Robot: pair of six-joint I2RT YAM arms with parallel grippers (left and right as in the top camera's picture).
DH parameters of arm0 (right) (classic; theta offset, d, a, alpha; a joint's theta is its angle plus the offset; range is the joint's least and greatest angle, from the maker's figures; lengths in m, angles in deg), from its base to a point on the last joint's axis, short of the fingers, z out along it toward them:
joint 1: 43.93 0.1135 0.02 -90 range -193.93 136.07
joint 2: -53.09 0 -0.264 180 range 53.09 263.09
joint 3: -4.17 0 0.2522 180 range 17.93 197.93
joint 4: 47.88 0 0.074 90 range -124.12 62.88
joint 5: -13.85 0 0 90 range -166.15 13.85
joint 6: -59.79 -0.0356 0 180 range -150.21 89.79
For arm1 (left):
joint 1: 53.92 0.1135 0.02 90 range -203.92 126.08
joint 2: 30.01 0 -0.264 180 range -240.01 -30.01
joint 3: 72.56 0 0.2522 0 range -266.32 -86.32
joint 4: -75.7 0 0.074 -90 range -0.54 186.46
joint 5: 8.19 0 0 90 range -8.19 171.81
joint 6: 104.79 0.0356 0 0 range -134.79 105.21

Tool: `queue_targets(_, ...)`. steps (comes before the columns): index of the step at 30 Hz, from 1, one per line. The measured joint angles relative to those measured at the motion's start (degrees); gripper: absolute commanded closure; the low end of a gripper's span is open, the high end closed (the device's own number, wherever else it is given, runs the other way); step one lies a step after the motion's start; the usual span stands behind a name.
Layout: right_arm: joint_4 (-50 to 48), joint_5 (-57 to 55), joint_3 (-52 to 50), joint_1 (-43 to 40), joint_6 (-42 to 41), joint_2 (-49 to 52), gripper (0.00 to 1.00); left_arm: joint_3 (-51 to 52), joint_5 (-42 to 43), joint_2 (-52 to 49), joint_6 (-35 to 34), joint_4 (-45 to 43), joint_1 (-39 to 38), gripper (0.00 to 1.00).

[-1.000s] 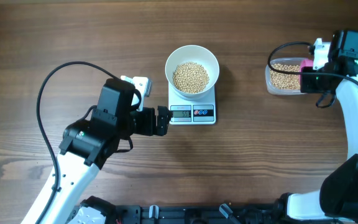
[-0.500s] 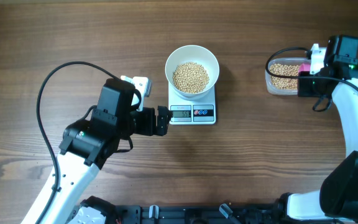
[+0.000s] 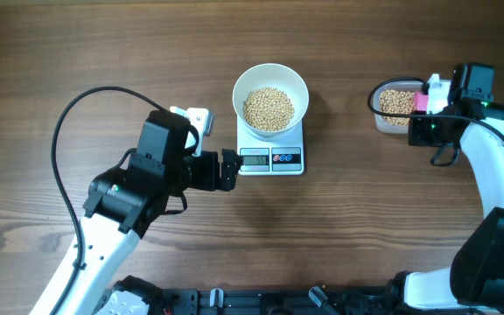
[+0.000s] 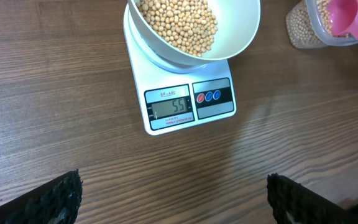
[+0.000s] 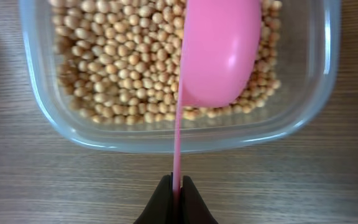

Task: Scoop item into bowl and weigh 150g on scale
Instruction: 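Scoop more soybeans from the tub with the right gripper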

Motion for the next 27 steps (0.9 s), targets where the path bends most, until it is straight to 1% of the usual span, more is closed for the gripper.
queue_targets(6,0.0,2.0,-0.1,0.0,-2.0,0.1,0.96,0.0,0.0,0.0,0.0,0.0,0.0,0.00)
queue_targets(12,-0.6,8.2,-0.1,-0.6,-3.1,0.5,0.96,0.0,0.0,0.0,0.0,0.0,0.0,0.00)
queue_targets(17,-1.4,11.3,-1.1,-2.4,-3.4,0.6,0.96,0.0,0.0,0.0,0.0,0.0,0.0,0.00)
queue_targets(27,-2.0,22.1,-1.9,-7.5,-3.4,0.8,0.96,0.0,0.0,0.0,0.0,0.0,0.0,0.00)
